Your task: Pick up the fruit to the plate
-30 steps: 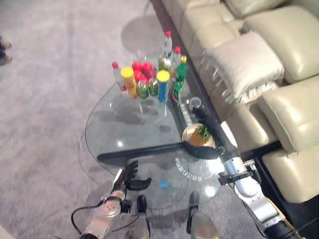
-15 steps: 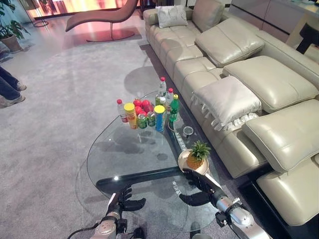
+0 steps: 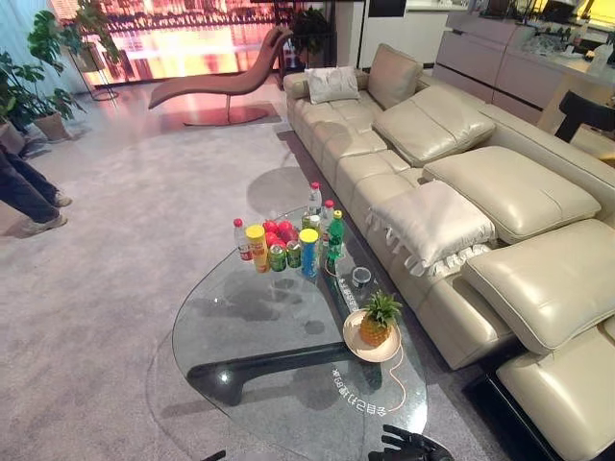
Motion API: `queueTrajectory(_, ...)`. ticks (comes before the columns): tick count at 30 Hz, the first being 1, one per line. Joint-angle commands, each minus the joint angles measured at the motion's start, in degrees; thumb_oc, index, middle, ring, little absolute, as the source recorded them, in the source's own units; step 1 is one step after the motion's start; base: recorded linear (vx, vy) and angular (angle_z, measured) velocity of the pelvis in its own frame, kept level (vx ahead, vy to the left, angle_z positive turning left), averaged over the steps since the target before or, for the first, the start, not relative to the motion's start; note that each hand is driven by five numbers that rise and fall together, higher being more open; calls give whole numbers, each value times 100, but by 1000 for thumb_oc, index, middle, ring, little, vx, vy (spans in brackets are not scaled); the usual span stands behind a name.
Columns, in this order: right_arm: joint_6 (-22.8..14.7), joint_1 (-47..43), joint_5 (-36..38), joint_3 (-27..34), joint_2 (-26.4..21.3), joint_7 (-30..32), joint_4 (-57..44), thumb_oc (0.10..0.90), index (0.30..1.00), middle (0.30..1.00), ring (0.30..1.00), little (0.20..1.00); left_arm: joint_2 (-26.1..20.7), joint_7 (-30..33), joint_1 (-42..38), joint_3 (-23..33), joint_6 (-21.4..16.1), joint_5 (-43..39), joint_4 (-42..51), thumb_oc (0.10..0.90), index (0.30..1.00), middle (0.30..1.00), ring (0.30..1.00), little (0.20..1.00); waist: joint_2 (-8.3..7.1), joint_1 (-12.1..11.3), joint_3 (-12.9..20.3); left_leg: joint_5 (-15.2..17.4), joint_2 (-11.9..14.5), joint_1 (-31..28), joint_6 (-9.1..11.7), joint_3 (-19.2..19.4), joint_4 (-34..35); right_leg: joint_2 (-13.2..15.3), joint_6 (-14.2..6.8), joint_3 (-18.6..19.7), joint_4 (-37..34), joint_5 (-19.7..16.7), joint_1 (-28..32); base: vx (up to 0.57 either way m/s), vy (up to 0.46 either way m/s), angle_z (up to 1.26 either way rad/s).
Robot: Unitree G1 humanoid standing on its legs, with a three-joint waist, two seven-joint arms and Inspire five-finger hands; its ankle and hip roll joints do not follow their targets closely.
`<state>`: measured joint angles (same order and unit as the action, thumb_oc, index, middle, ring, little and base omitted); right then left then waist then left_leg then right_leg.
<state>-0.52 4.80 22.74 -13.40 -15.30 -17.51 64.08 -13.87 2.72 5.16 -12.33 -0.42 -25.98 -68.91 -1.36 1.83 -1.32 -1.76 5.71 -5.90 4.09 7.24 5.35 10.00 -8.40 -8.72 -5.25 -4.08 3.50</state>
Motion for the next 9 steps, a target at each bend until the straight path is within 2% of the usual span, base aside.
queueTrajectory(1, 53, -131, 136, 40, 127, 184, 390, 800, 900, 900, 900, 900, 70, -196, -351, 307, -78, 36, -227, 800, 900, 900, 900, 900, 8, 31, -257, 299, -442, 1, -200, -43, -63, -502, 190, -72, 185, 295, 150, 0, 0, 0)
queueTrajectory(9, -41, -161, -5, 319, 238, 474, 769, 800, 900, 900, 900, 900, 178, -345, -371, 391, -78, -102, -420, 800, 900, 900, 900, 900, 23, 50, -223, 309, -410, -10, -198, -36, -35, -519, 188, -44, 185, 310, 151, 6, 2, -5)
